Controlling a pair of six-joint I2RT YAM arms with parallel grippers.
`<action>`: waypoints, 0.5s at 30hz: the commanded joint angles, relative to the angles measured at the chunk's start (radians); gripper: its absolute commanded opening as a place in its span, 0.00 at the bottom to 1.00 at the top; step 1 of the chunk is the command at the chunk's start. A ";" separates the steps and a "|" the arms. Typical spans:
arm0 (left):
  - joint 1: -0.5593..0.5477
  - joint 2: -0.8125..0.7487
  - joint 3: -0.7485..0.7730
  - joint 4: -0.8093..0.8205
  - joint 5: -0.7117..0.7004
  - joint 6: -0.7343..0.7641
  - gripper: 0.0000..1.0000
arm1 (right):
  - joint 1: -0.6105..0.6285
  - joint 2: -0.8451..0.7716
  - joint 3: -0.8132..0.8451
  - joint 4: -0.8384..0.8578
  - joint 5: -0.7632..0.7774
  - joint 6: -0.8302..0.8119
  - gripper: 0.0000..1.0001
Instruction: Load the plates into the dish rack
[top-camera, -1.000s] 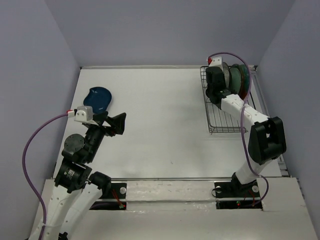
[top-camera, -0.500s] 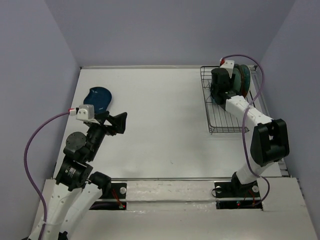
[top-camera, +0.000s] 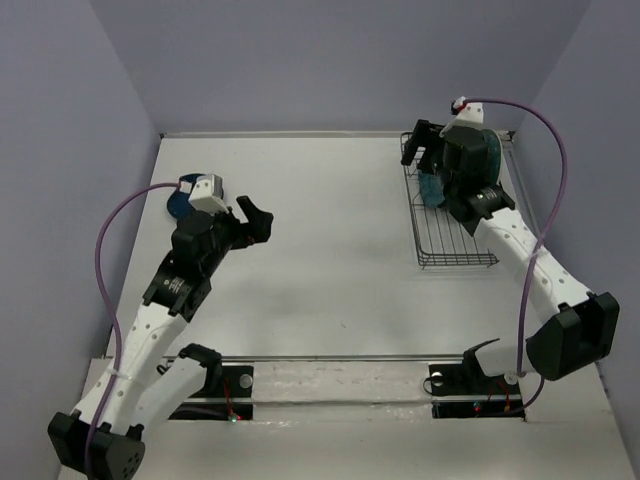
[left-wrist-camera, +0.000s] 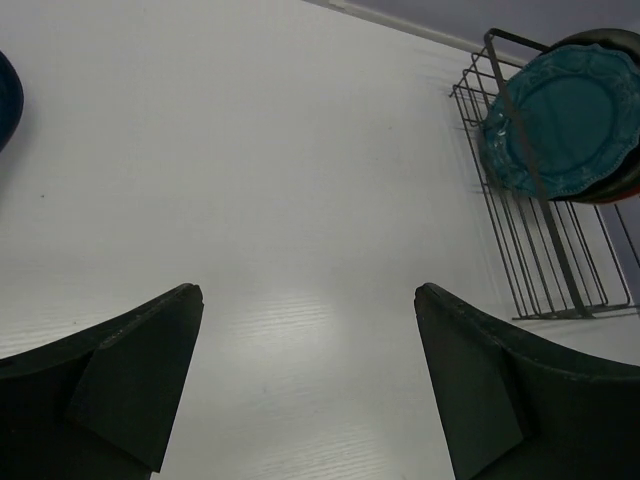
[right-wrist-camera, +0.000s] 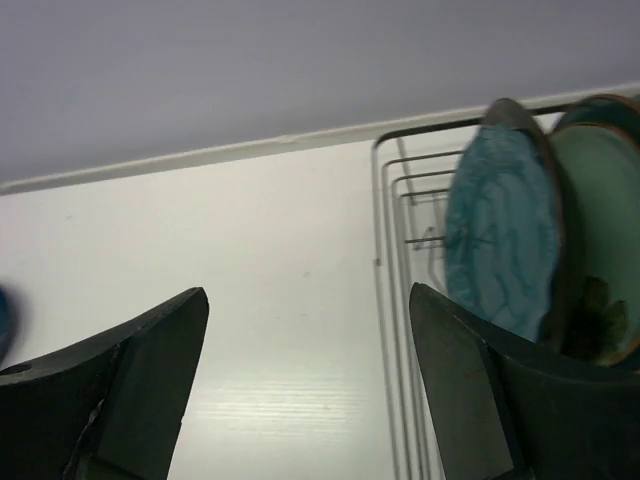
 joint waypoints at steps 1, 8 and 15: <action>0.126 0.095 0.048 0.051 0.097 -0.102 0.99 | 0.132 -0.069 -0.053 0.007 -0.157 0.047 0.87; 0.497 0.287 0.005 0.105 0.131 -0.173 0.97 | 0.324 -0.165 -0.247 0.129 -0.171 0.049 0.87; 0.714 0.469 -0.004 0.149 0.009 -0.211 0.92 | 0.333 -0.257 -0.370 0.203 -0.212 0.052 0.86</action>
